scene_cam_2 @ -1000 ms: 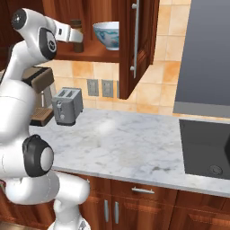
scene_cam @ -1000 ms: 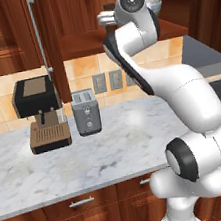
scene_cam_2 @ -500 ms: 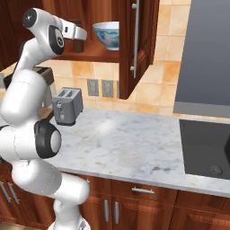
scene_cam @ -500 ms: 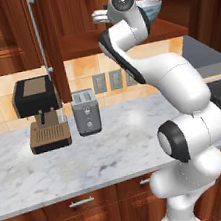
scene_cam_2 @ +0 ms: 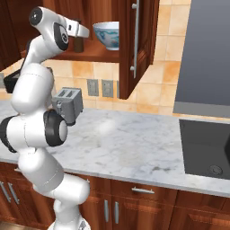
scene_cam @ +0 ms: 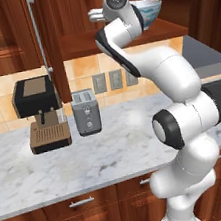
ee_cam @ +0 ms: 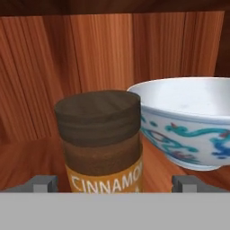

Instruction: Take the cinnamon bottle from the cabinet and place it on the dining table, next to the plate with the cupcake. Then take the chocolate from the dining counter and place it on the cupcake plate.

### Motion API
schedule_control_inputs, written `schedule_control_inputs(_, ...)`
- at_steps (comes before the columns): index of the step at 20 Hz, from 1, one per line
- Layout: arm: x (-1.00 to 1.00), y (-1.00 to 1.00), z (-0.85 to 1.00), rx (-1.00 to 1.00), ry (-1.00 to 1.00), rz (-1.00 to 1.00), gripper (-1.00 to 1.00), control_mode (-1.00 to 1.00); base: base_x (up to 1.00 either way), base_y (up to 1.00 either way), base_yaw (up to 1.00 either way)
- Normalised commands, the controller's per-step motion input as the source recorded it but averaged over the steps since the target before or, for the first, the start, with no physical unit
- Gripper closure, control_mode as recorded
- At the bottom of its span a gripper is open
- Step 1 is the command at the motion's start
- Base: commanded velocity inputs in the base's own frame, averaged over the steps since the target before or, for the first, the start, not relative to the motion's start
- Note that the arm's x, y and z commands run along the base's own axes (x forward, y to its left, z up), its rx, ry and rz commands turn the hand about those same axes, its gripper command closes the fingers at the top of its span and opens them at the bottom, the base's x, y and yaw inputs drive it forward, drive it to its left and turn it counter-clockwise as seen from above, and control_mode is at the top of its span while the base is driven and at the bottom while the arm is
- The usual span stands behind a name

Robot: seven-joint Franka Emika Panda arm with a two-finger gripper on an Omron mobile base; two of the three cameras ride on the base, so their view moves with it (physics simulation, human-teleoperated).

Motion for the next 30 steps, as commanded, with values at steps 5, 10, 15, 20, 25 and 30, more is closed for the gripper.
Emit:
schedule_control_inputs(5,0.11,0.00,-0.06,0.00,0.00,0.00,-1.00,-1.00,0.00,0.00,0.00)
schedule_control_inputs(10,0.16,0.00,-0.11,0.00,0.00,0.00,-1.00,-1.00,0.00,0.00,0.00)
schedule_control_inputs(15,0.07,0.00,-0.04,0.00,0.00,0.00,1.00,-1.00,0.00,0.00,0.00)
schedule_control_inputs(20,0.00,0.00,0.00,0.00,0.03,0.00,1.00,-1.00,0.00,0.00,0.00)
schedule_control_inputs(25,-0.38,0.11,0.00,0.00,0.00,0.00,1.00,-1.00,0.00,0.00,0.00)
schedule_control_inputs(30,-0.96,0.28,-0.05,-0.01,0.00,0.10,1.00,-1.00,0.00,0.00,0.00)
